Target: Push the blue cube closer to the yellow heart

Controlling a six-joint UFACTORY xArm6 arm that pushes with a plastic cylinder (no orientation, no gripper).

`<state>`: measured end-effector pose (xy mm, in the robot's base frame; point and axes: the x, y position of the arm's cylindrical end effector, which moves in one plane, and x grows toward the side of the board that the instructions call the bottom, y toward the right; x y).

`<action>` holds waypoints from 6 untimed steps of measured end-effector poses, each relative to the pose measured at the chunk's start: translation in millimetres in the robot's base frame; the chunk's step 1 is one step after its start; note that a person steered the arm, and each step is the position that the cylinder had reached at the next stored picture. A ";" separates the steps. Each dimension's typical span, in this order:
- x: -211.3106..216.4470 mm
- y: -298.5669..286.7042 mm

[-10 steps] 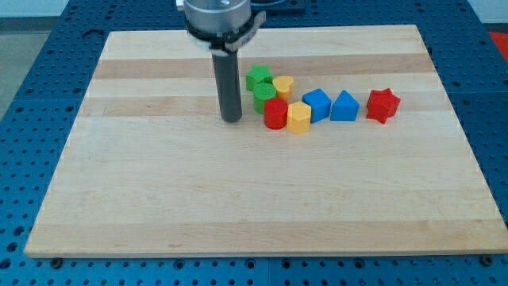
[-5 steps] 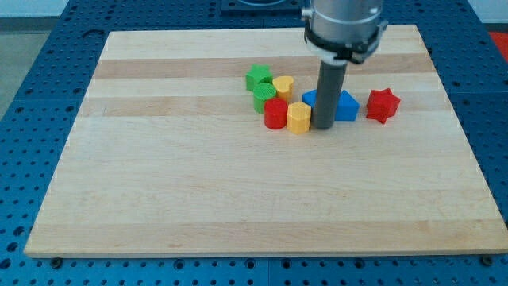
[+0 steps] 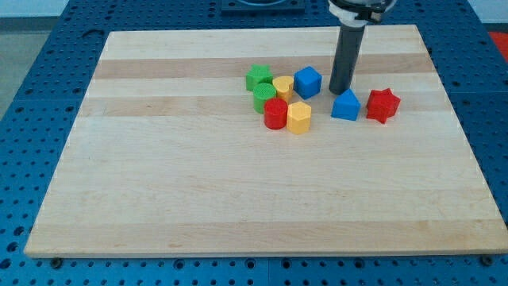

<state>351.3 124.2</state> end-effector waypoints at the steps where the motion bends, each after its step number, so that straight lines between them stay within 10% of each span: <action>1: -4.0 -4.5; 6: -4.0 -32.1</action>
<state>347.3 92.1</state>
